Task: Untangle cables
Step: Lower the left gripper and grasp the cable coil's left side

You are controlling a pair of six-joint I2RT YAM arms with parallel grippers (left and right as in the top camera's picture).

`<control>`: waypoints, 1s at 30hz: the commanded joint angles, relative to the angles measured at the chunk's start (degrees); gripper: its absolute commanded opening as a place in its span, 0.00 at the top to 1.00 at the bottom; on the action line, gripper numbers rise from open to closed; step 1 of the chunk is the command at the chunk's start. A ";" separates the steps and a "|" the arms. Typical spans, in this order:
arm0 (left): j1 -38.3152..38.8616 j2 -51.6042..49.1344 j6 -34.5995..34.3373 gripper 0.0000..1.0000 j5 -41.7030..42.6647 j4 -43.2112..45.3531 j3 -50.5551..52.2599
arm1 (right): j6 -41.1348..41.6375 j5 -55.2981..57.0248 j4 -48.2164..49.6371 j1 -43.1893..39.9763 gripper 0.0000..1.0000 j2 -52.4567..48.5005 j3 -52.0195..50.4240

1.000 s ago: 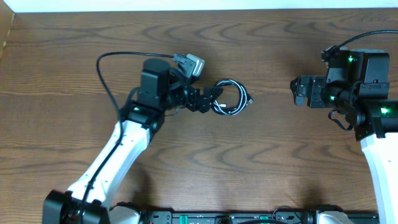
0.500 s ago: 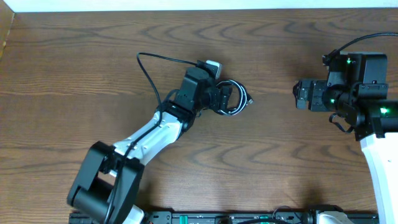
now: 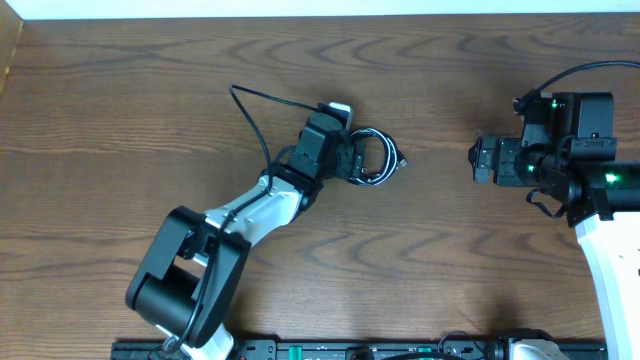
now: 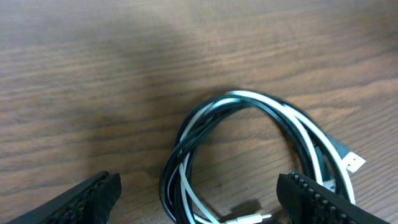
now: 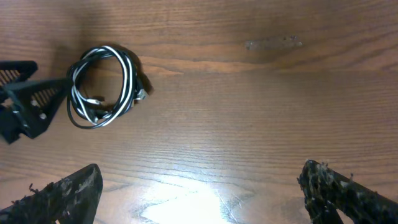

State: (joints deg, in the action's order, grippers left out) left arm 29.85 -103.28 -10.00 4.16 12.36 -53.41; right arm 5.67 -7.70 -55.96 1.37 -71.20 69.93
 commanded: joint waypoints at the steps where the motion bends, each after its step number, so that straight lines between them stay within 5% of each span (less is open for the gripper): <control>1: 0.13 -1.97 2.47 0.14 1.18 0.44 -1.27 | 0.52 -0.39 -0.26 0.24 0.02 -0.07 -0.37; 11: 0.13 -4.15 6.14 0.23 1.18 0.59 -1.27 | 0.52 -0.39 -2.05 0.24 0.02 -0.07 -0.37; 30: 0.09 -6.45 6.97 0.26 1.29 2.16 -1.27 | 0.52 -1.70 -2.23 0.24 0.03 -0.07 -0.37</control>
State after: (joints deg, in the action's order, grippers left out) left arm 29.85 -108.95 -4.01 5.26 14.00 -53.41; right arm 5.67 -8.91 -58.08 1.37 -71.20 69.89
